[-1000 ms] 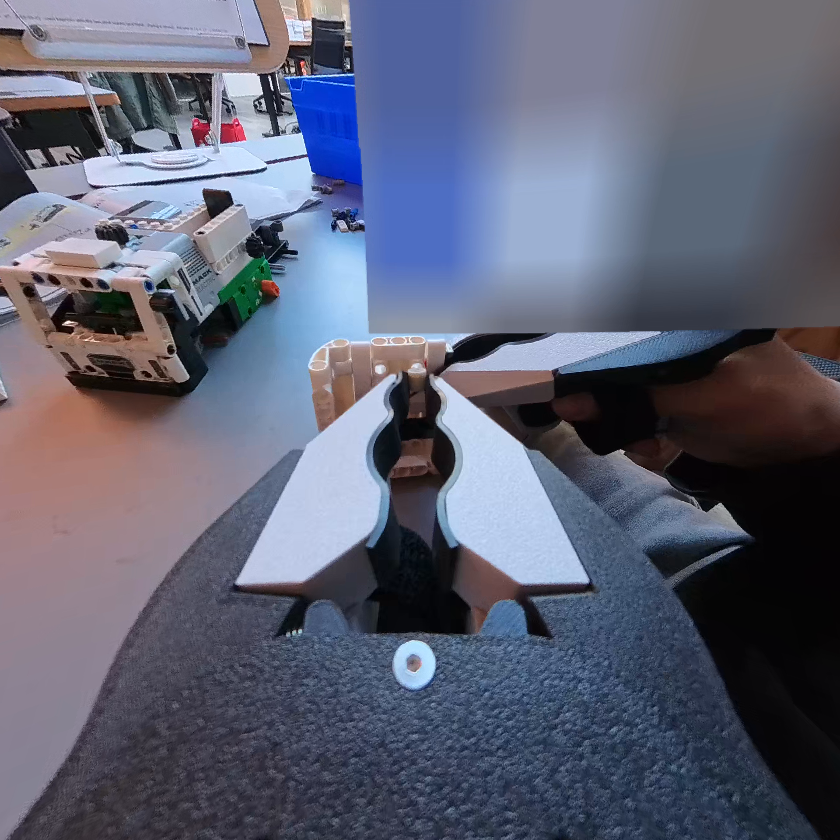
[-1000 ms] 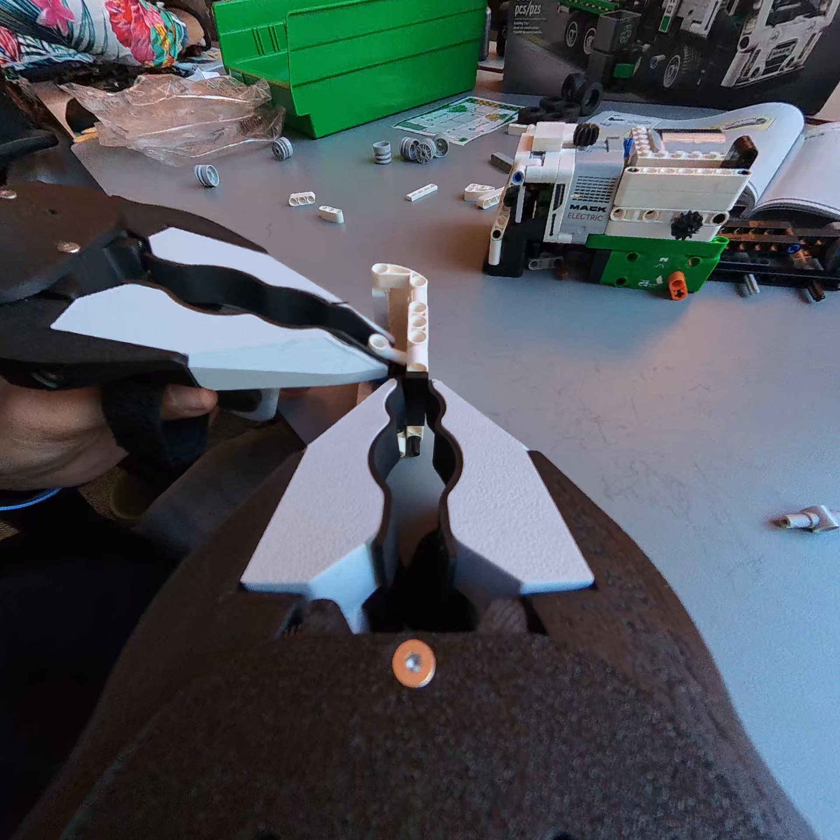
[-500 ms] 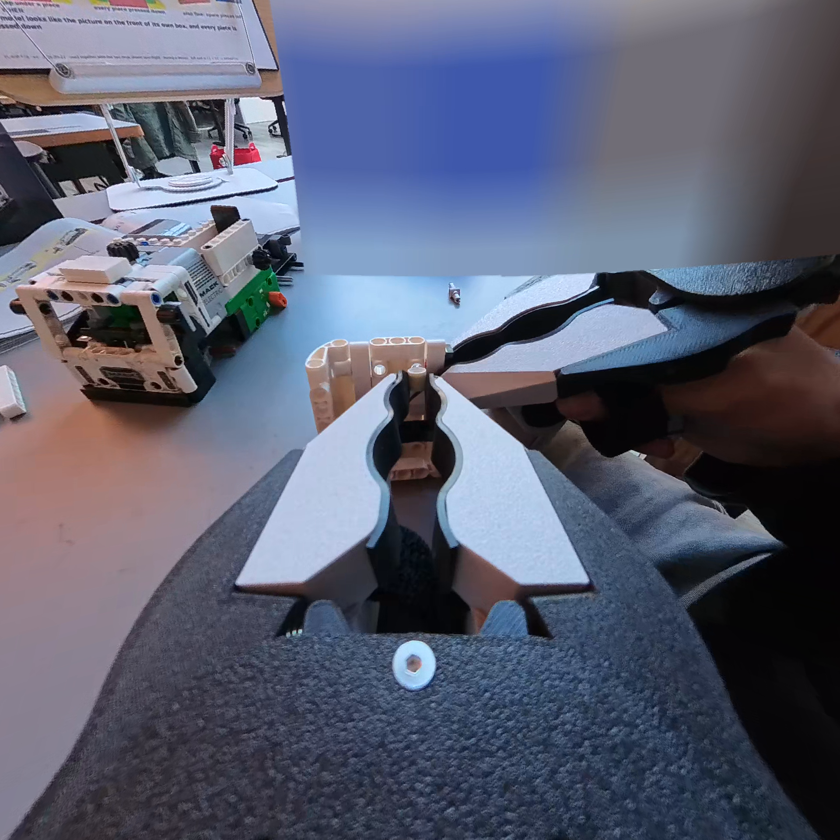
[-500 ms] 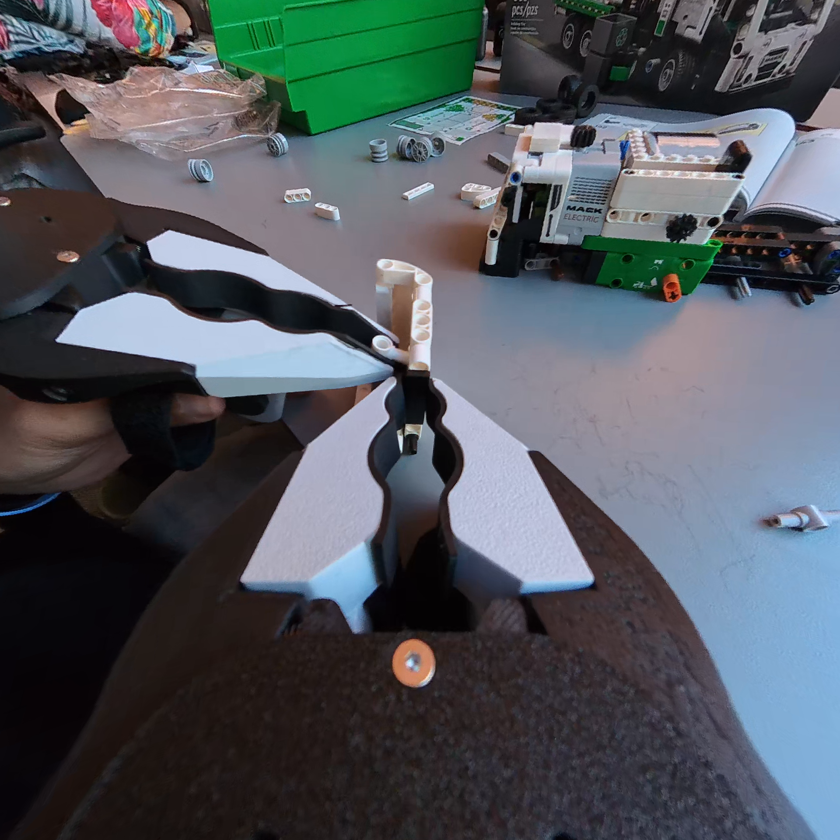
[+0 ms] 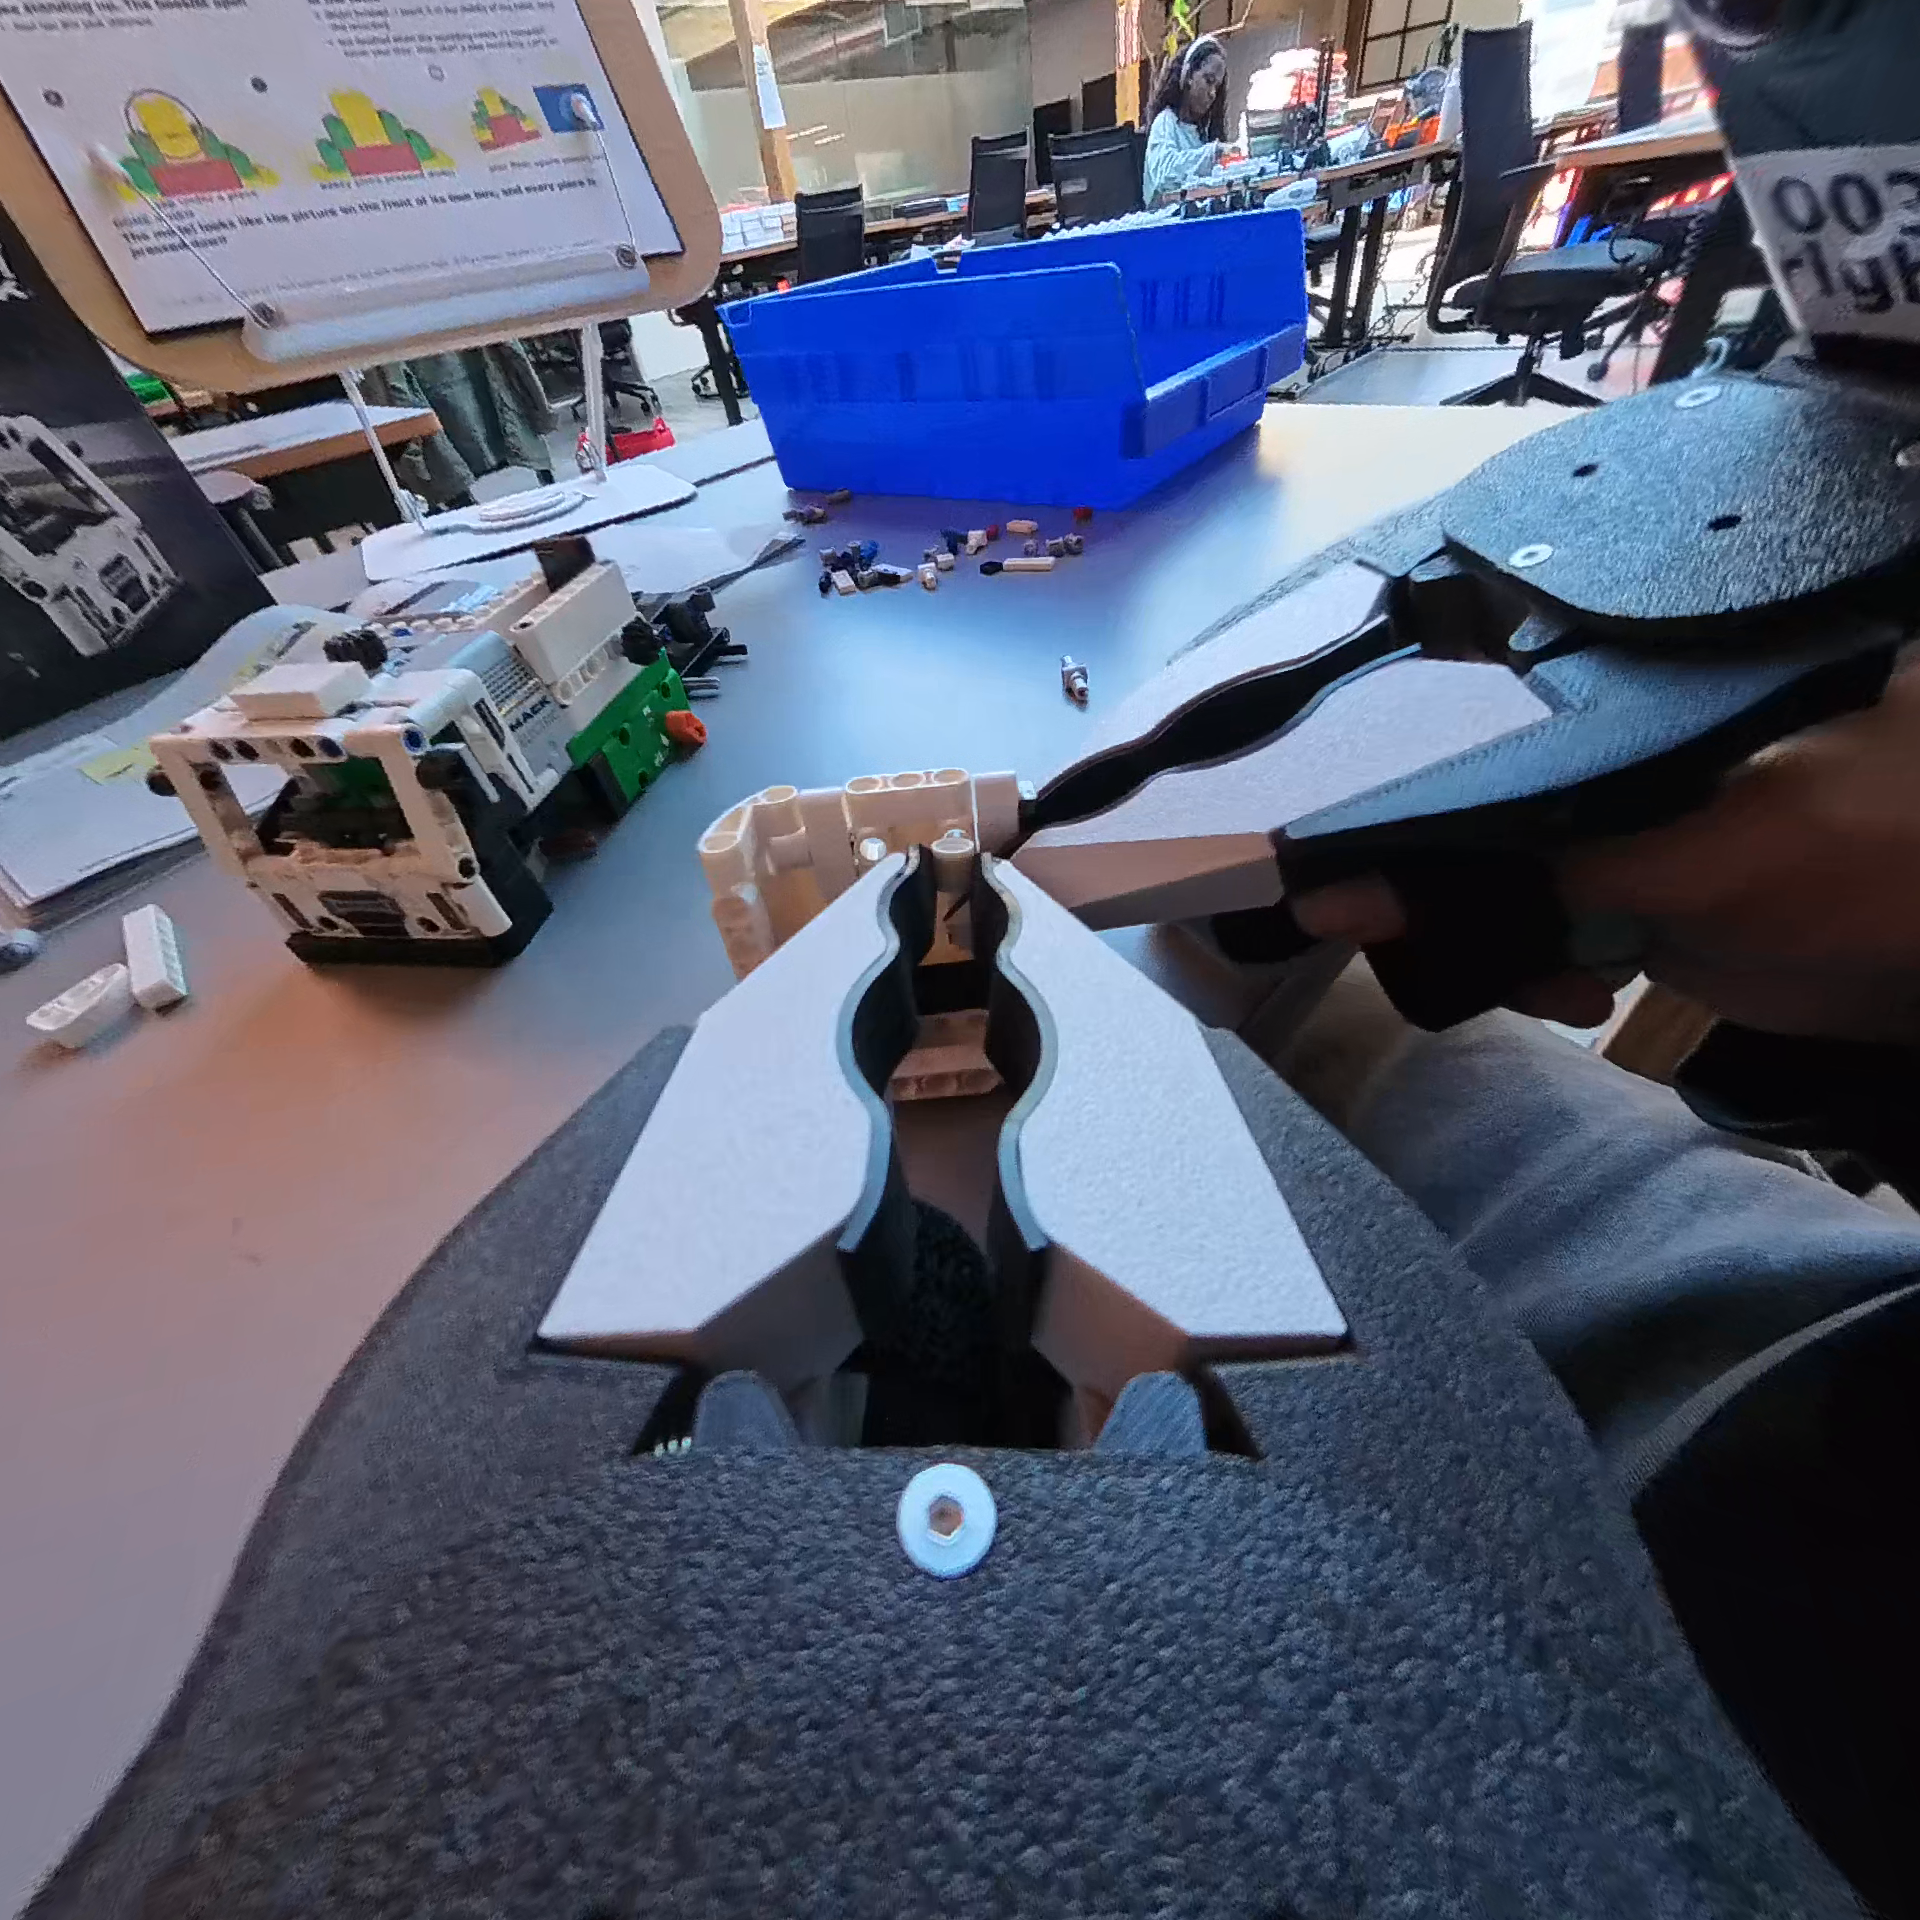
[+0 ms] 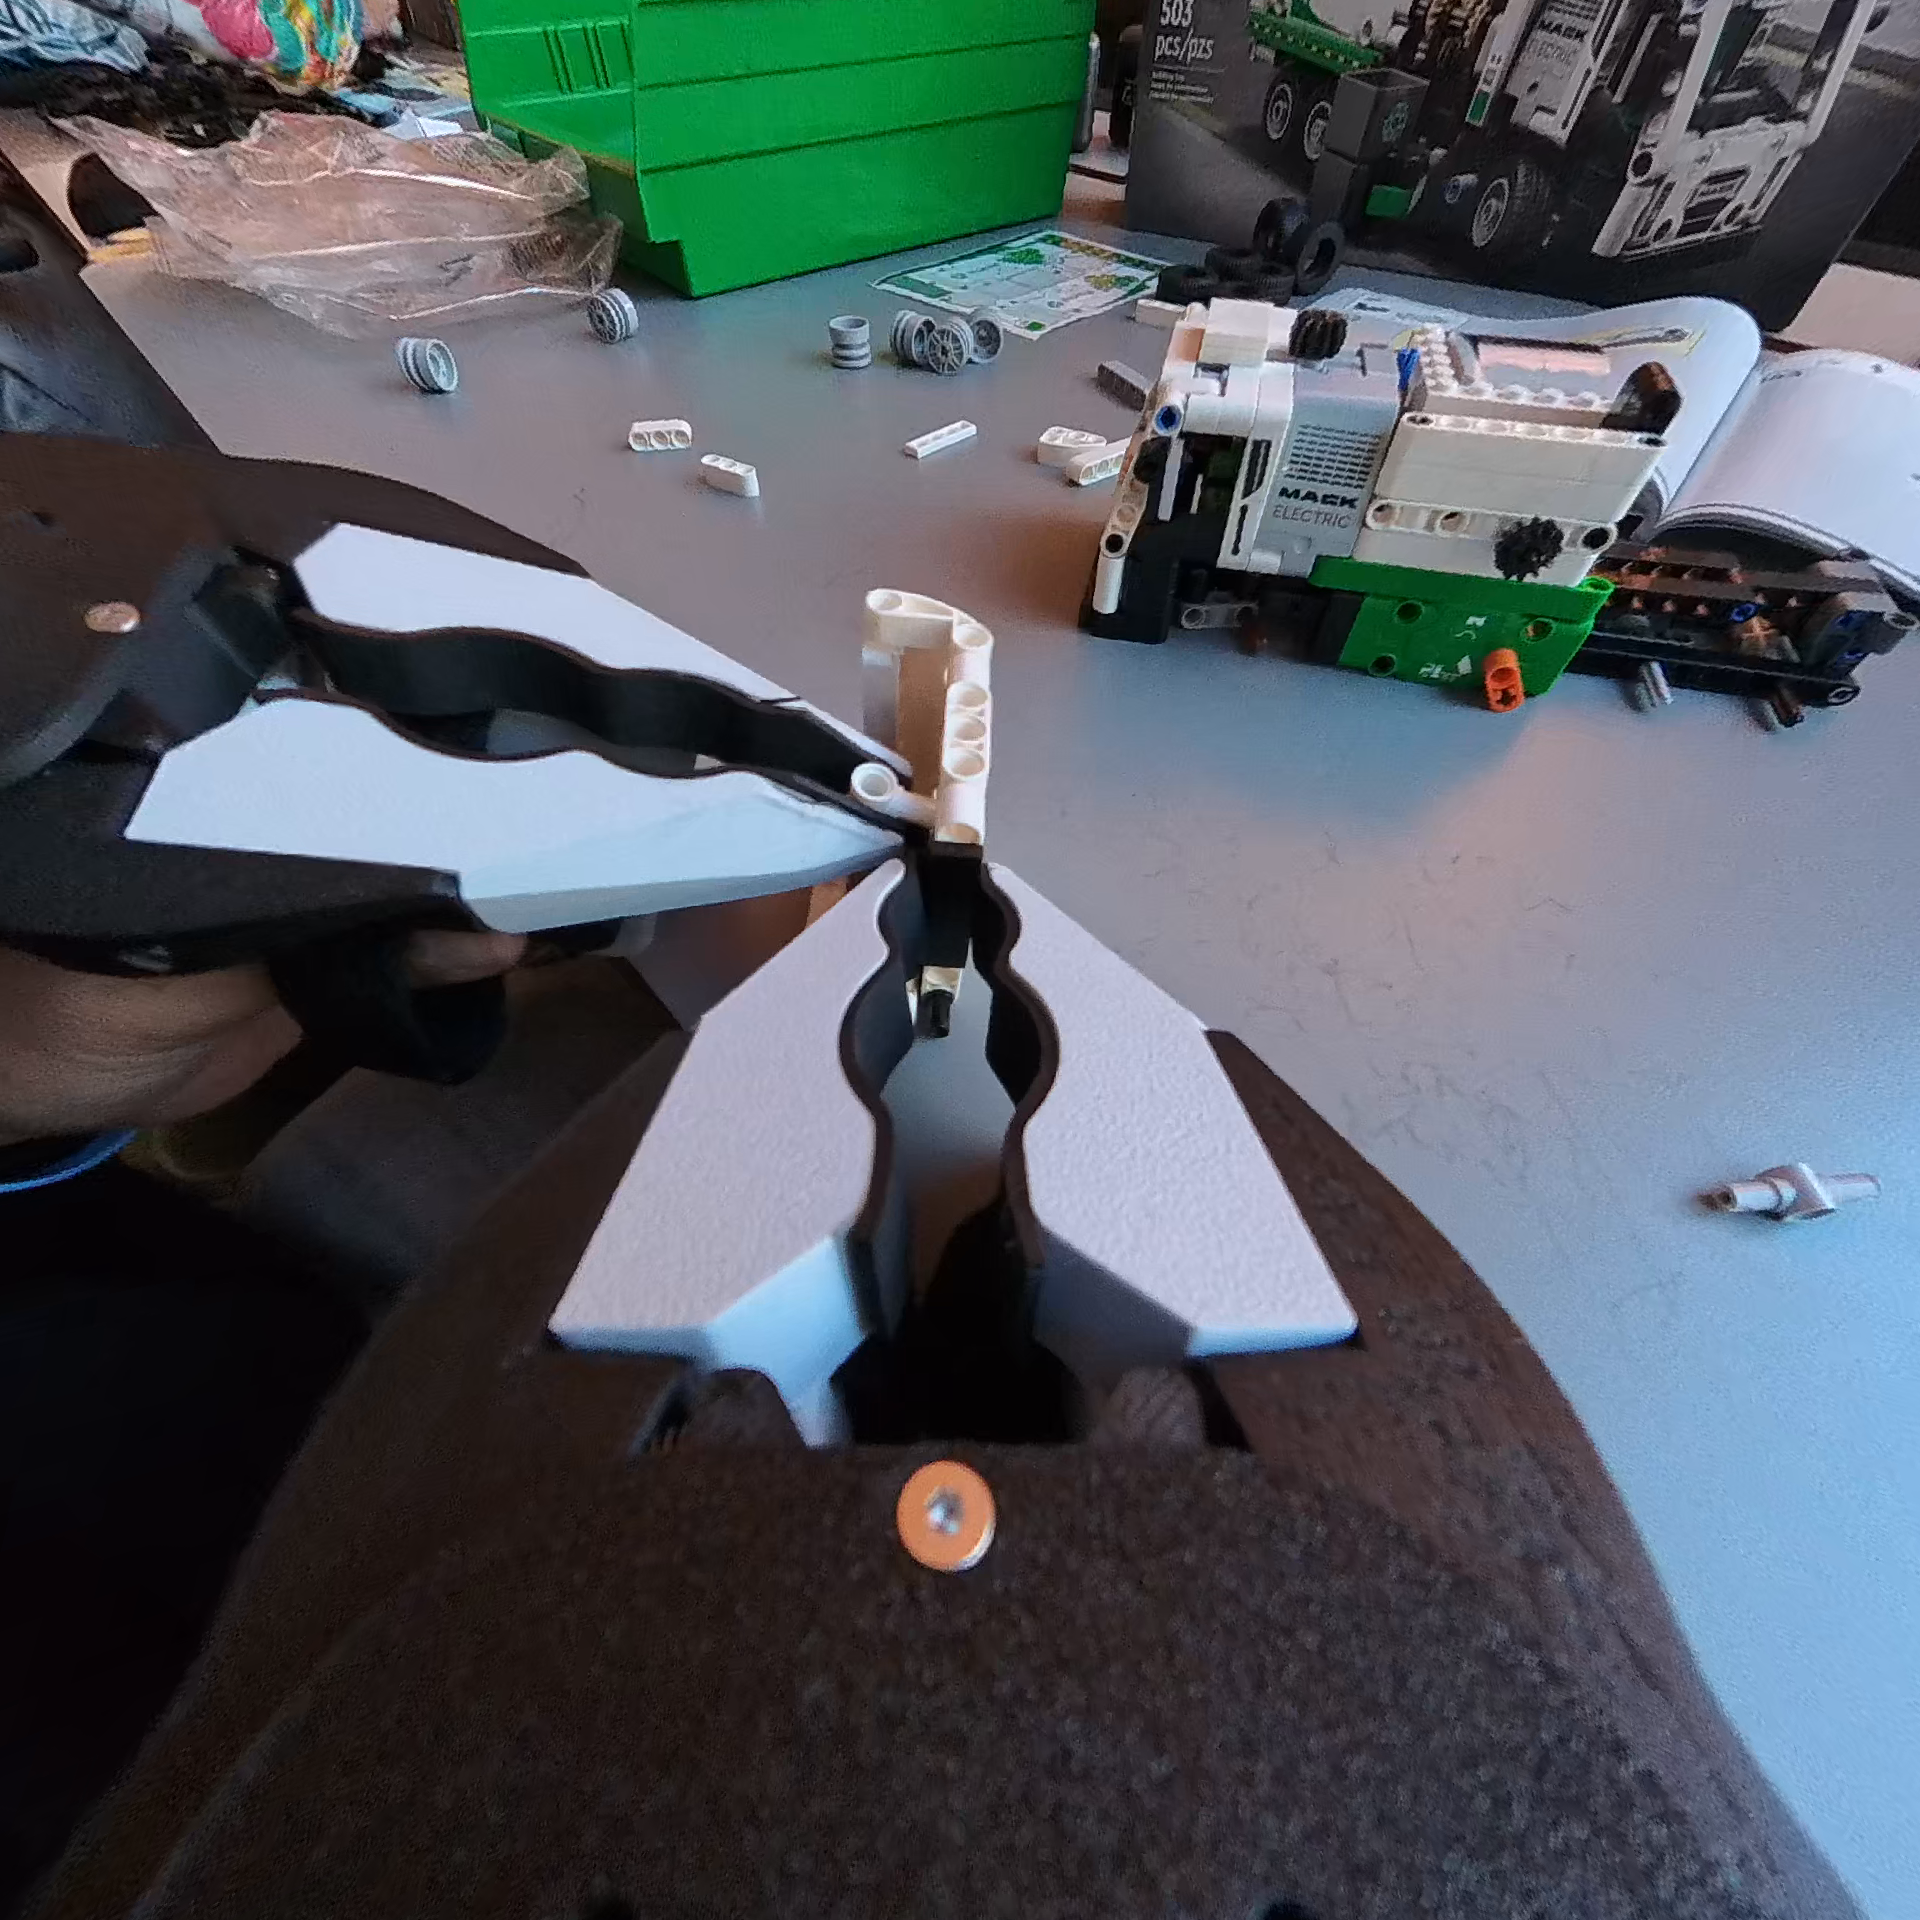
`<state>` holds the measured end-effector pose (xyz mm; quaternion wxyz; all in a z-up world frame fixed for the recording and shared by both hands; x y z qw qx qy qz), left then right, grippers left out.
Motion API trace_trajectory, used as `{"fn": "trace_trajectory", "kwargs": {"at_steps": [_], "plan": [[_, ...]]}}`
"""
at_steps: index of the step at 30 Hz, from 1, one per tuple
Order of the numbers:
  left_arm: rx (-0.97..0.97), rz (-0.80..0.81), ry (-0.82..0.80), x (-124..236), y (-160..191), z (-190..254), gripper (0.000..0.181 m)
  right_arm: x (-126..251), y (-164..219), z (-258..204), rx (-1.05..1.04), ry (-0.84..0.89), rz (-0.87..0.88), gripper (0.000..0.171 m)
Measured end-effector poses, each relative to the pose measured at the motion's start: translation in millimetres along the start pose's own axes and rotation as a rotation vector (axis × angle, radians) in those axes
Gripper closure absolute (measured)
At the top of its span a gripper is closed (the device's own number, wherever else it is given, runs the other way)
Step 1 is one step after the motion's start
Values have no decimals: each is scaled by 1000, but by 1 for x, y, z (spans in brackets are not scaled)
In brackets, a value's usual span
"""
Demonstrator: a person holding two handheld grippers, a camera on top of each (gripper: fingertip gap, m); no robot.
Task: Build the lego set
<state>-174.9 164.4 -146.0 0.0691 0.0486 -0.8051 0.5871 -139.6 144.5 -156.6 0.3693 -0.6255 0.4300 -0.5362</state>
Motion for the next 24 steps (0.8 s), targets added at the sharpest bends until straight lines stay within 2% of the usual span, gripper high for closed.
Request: {"fn": "trace_trajectory", "kwargs": {"at_steps": [24], "plan": [[125,-85,95,-6,0,-5,175,0,-3,3,283,222,-27,162]]}}
Point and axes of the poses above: each gripper's, where its closed fingertips meet, x back along the fingers, y out of its underside, z = x × y across the jaws, the point moved 3 cm from there along x, back along the fingers, and after that the axes turned 10 degrees about -x, right-handed, at the moved point
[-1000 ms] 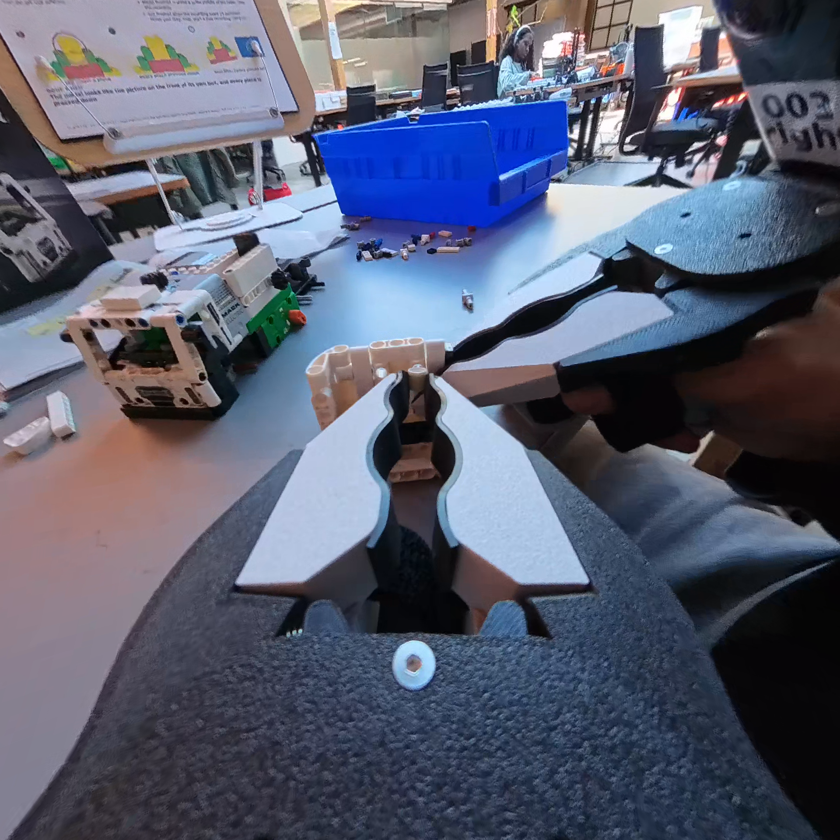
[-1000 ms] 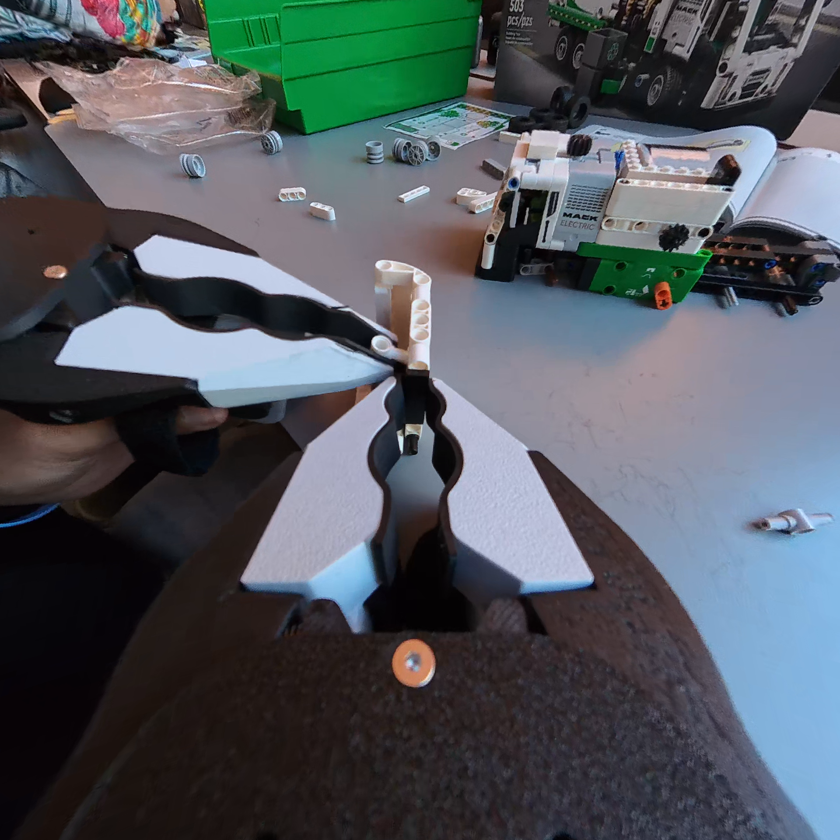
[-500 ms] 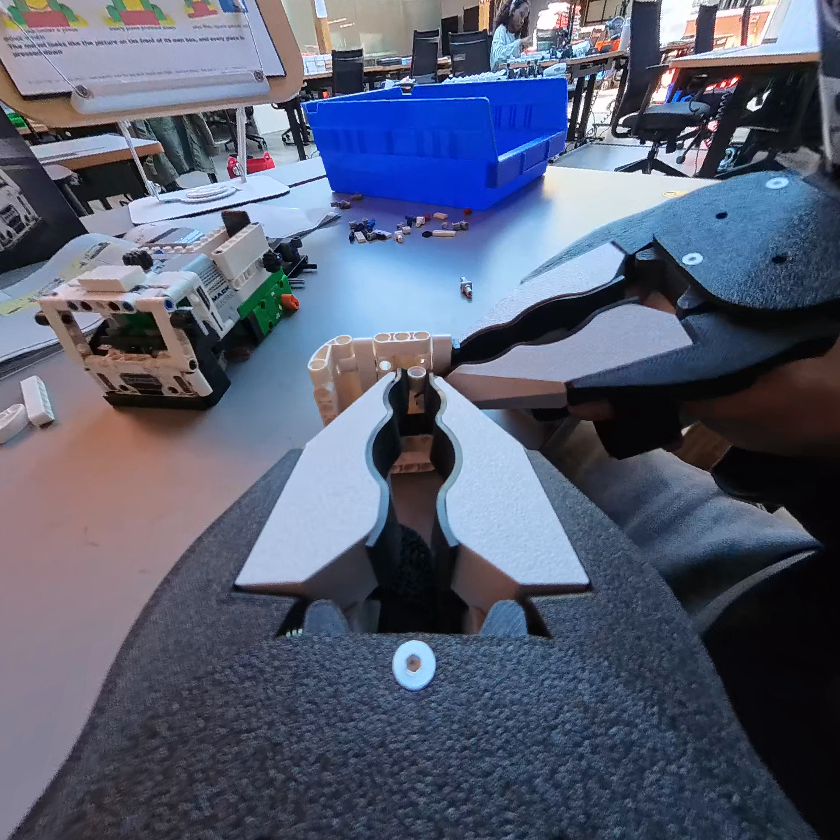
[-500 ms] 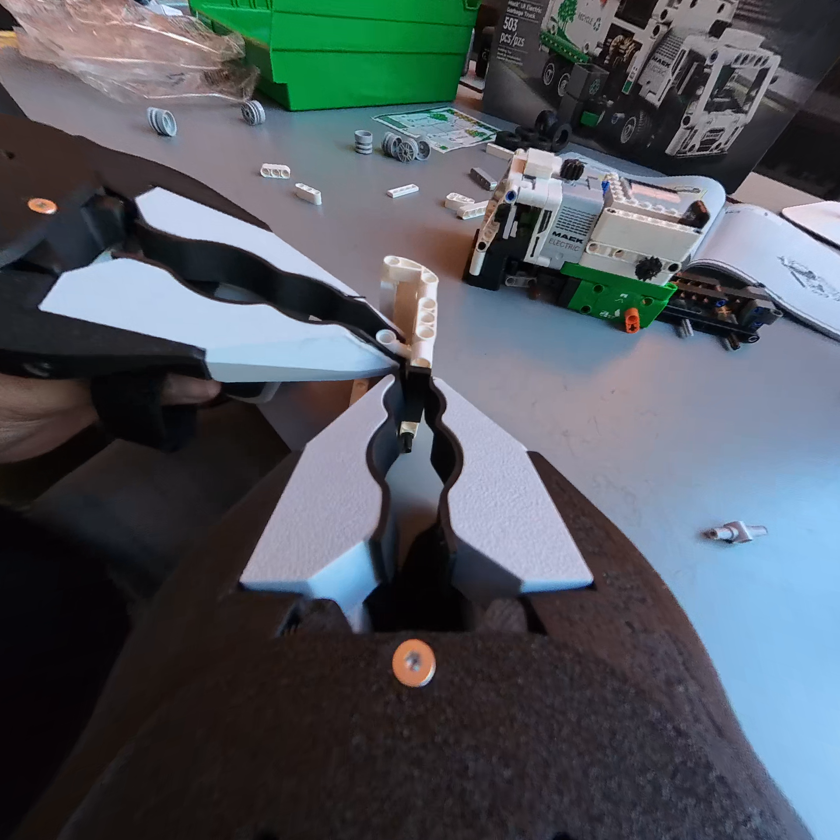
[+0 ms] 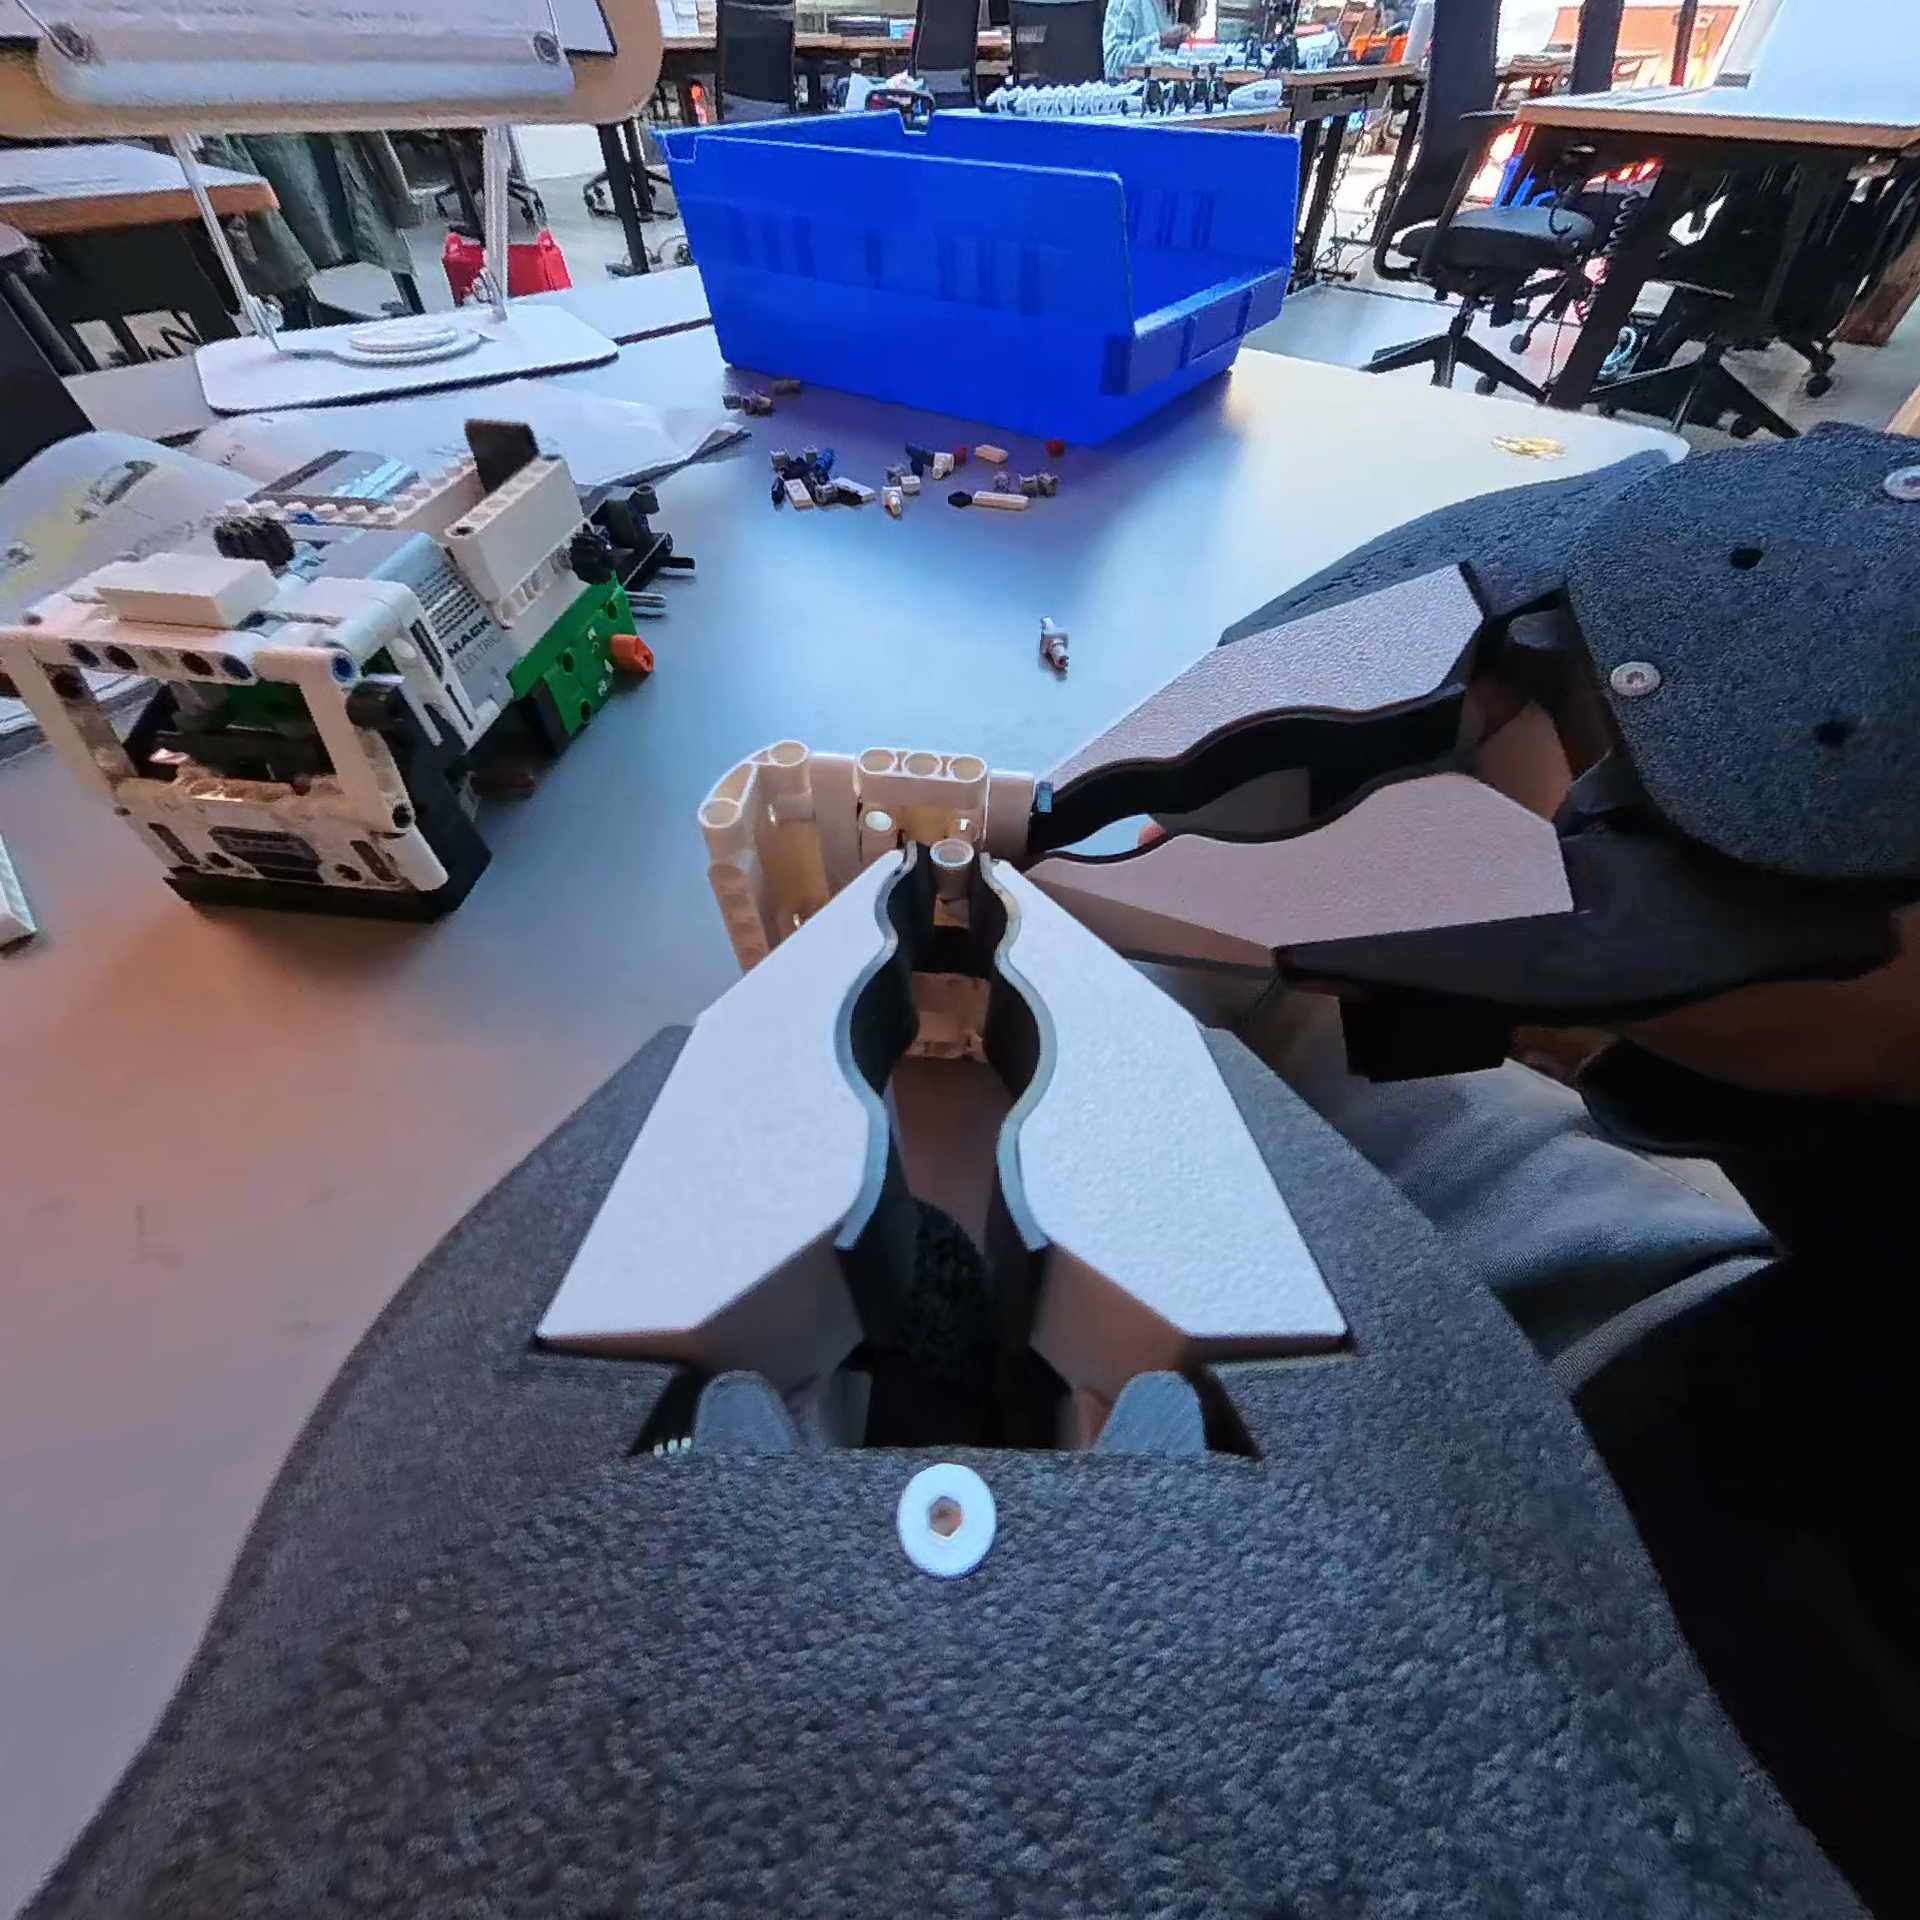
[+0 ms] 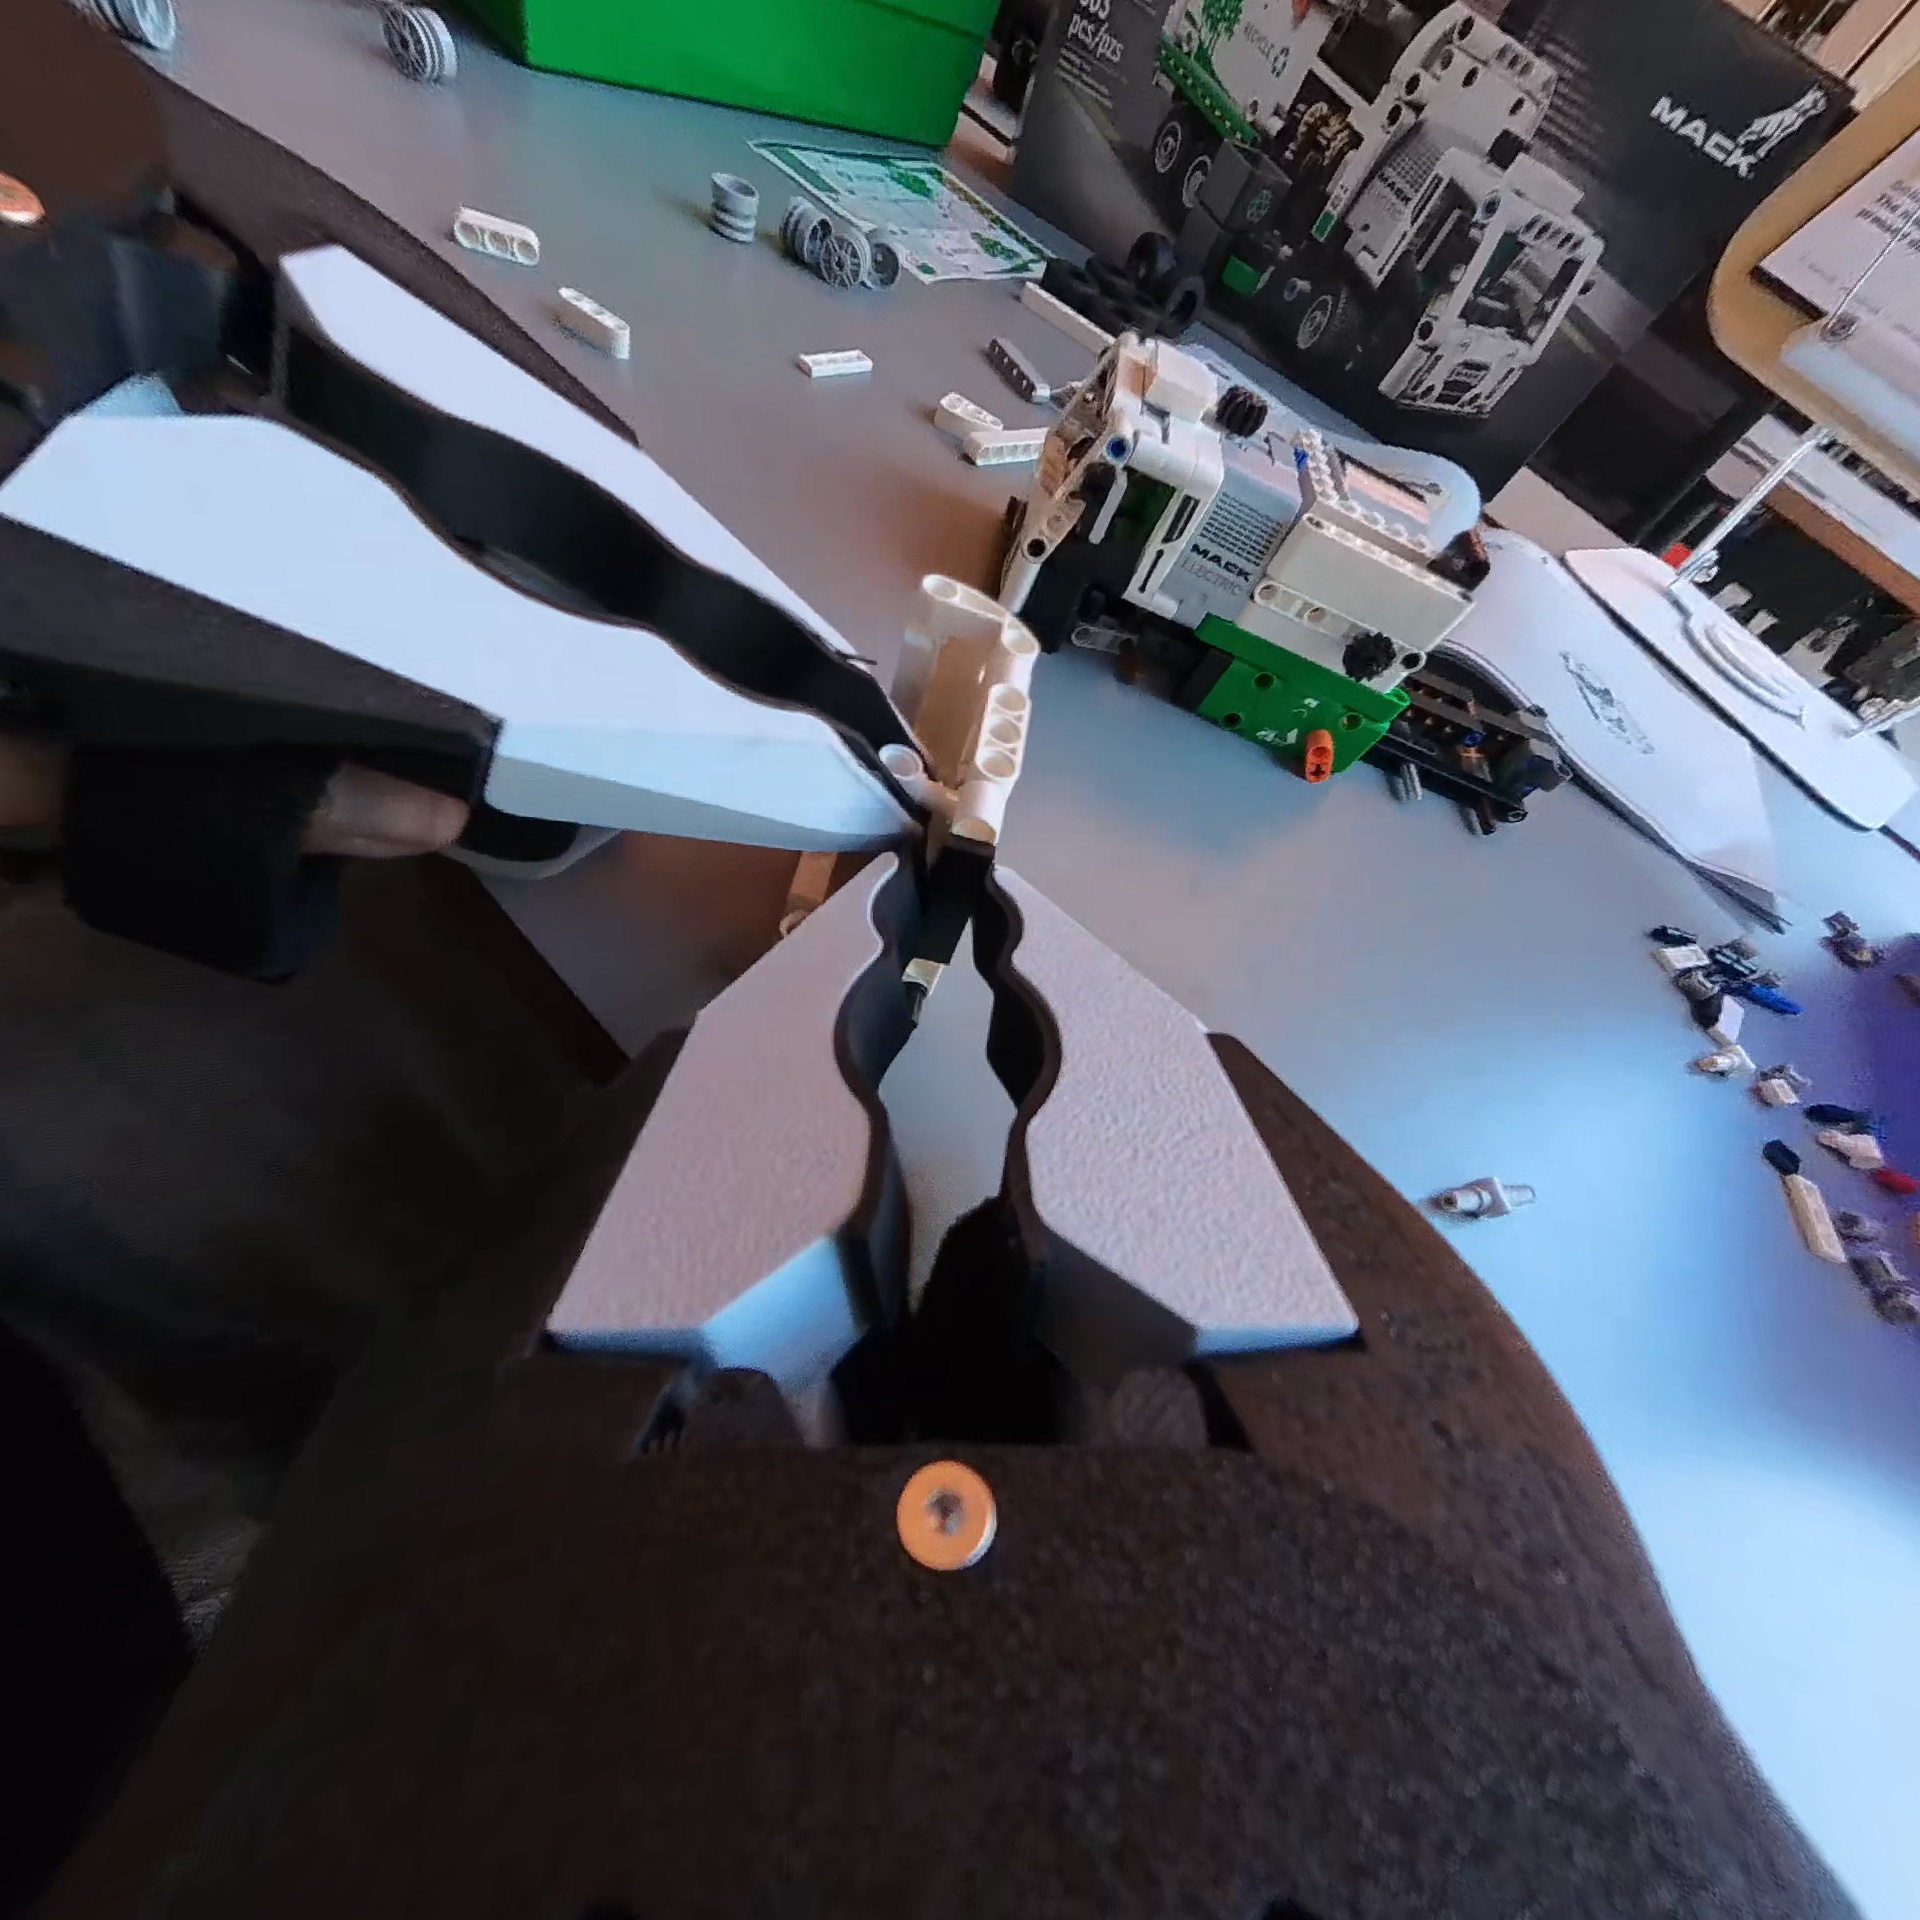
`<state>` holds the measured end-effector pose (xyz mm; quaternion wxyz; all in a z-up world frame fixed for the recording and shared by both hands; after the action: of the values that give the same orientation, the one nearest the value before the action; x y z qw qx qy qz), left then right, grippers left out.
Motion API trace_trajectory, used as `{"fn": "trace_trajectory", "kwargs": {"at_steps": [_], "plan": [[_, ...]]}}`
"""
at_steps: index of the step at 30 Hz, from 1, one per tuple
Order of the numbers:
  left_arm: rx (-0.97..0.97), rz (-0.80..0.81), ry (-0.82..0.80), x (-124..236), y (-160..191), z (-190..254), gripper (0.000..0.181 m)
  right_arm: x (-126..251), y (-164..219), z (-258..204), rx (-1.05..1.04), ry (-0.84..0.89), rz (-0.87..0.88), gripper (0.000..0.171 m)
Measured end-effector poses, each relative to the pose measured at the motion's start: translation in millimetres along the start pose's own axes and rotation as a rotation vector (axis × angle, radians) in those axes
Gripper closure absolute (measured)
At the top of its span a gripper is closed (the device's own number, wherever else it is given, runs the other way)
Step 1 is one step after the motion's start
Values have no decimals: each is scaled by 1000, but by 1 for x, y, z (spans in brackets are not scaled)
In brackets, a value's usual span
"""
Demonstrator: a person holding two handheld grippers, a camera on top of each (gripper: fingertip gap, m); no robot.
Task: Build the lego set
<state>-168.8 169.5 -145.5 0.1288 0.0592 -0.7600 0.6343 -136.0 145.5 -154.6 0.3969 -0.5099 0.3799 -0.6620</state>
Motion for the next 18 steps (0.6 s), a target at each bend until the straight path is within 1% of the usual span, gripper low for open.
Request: {"fn": "trace_trajectory", "kwargs": {"at_steps": [4,7,10,12,14,18], "plan": [[16,-10,5,-2,0,-1,175,-2,0,1,-145,-54,-5,162],[35,-16,15,-3,1,-3,175,-1,0,1,-197,-84,-20,161],[43,-17,30,-4,1,-3,175,5,-1,1,-244,-142,-36,146],[41,-20,38,-4,1,-3,175,9,-4,4,-245,-173,-33,143],[37,-23,42,-5,0,-3,175,10,-6,7,-203,-174,-4,143],[37,-30,54,-6,0,-3,175,6,-4,5,-89,-113,24,152]]}}
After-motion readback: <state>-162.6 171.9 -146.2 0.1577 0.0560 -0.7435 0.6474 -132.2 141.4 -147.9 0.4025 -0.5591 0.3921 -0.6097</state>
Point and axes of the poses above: each gripper's, where its closed fingertips meet, x back along the fingers, y out of its underside, z = x × y across the jaws, the point moved 3 cm from there along x, back along the fingers, and after that the axes turned 10 degrees about -x, right-handed, at the moved point
